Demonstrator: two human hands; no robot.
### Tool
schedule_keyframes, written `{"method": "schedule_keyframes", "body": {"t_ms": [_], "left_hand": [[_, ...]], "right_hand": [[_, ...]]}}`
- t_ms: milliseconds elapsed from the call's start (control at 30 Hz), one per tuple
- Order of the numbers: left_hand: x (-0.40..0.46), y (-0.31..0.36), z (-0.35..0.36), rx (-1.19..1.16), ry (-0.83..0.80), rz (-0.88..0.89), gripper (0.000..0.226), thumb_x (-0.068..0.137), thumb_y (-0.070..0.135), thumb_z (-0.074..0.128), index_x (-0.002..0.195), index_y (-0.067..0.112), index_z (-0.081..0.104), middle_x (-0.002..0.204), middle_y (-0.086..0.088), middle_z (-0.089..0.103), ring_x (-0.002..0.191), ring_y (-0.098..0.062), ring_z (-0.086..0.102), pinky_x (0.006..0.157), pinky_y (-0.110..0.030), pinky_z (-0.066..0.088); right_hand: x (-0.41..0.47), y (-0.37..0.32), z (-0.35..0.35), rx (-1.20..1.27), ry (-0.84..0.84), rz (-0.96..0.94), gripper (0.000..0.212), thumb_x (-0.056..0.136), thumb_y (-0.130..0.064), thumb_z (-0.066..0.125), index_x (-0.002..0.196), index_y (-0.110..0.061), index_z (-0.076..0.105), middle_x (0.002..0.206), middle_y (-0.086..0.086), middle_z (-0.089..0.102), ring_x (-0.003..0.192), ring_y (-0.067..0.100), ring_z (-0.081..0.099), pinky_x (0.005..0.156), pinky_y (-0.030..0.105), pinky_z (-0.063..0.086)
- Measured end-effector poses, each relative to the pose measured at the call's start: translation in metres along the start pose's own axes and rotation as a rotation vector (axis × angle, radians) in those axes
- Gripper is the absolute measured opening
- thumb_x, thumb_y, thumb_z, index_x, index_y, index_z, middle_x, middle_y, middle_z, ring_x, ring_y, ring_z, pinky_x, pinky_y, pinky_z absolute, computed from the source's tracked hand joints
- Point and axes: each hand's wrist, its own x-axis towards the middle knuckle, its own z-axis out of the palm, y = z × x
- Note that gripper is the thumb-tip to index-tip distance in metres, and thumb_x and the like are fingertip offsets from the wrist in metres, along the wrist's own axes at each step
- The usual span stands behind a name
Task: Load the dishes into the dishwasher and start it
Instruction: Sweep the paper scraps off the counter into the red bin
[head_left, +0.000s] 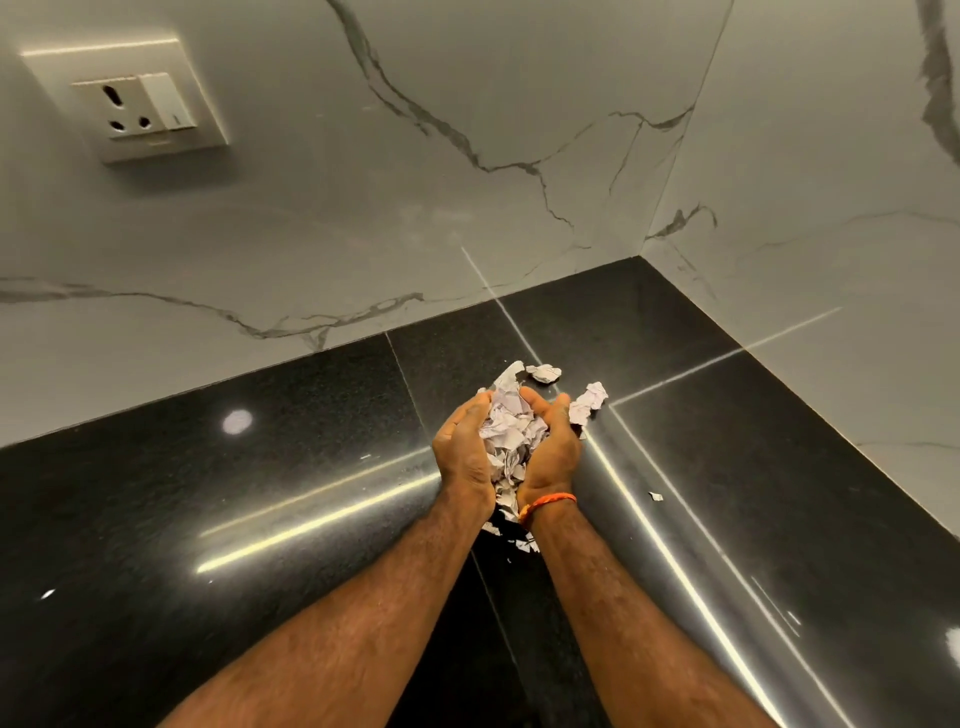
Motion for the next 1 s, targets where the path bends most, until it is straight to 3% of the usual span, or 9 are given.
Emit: {"method": "schedule_keyframes", "body": {"t_ms": [267,400,600,800,1000], "left_hand": [[-0.009,0.029,-0.036,-0.042,0.093,0.078,0.022,0.09,0.016,0.07,0.109,0.004,0.074,0.102,-0.017,0.076,0.098,-0.036,0.073,0.094,-0.054,0.057],[-0.017,0.043,-0.062,-0.061,0.123,0.121,0.022,0.092,0.014,0.068,0.111,0.005,0.074,0.103,-0.016,0.077,0.099,-0.035,0.073,0.095,-0.054,0.057],[-0.041,0.068,-0.103,-0.12,0.161,0.179,0.023,0.092,0.013,0.067,0.112,0.005,0.075,0.104,-0.016,0.076,0.098,-0.034,0.074,0.095,-0.052,0.057],[-0.078,0.104,-0.174,-0.203,0.236,0.272,0.027,0.093,0.019,0.068,0.115,0.004,0.073,0.107,-0.018,0.076,0.1,-0.037,0.073,0.095,-0.053,0.057],[-0.136,0.144,-0.273,-0.302,0.419,0.413,0.024,0.092,0.019,0.069,0.11,0.005,0.075,0.101,-0.015,0.077,0.095,-0.035,0.075,0.087,-0.046,0.061]], "right_hand": [[-0.025,0.02,0.03,-0.054,-0.15,0.066,0.053,0.105,-0.048,0.039,0.116,-0.006,0.07,0.107,0.016,0.075,0.103,0.032,0.072,0.092,0.044,0.056],[-0.047,0.033,0.046,-0.035,-0.202,0.093,0.044,0.103,-0.044,0.046,0.116,-0.009,0.069,0.11,0.016,0.074,0.105,0.032,0.071,0.098,0.047,0.054],[-0.09,0.055,0.067,-0.085,-0.293,0.092,0.046,0.103,-0.044,0.045,0.115,-0.007,0.069,0.109,0.017,0.074,0.104,0.033,0.071,0.099,0.049,0.053],[-0.159,0.095,0.1,-0.128,-0.402,0.129,0.05,0.1,-0.048,0.05,0.117,-0.006,0.069,0.113,0.021,0.072,0.107,0.039,0.069,0.102,0.055,0.05],[-0.254,0.154,0.136,-0.199,-0.603,0.266,0.048,0.102,-0.045,0.049,0.116,-0.003,0.069,0.111,0.023,0.072,0.106,0.041,0.069,0.097,0.051,0.054]]}}
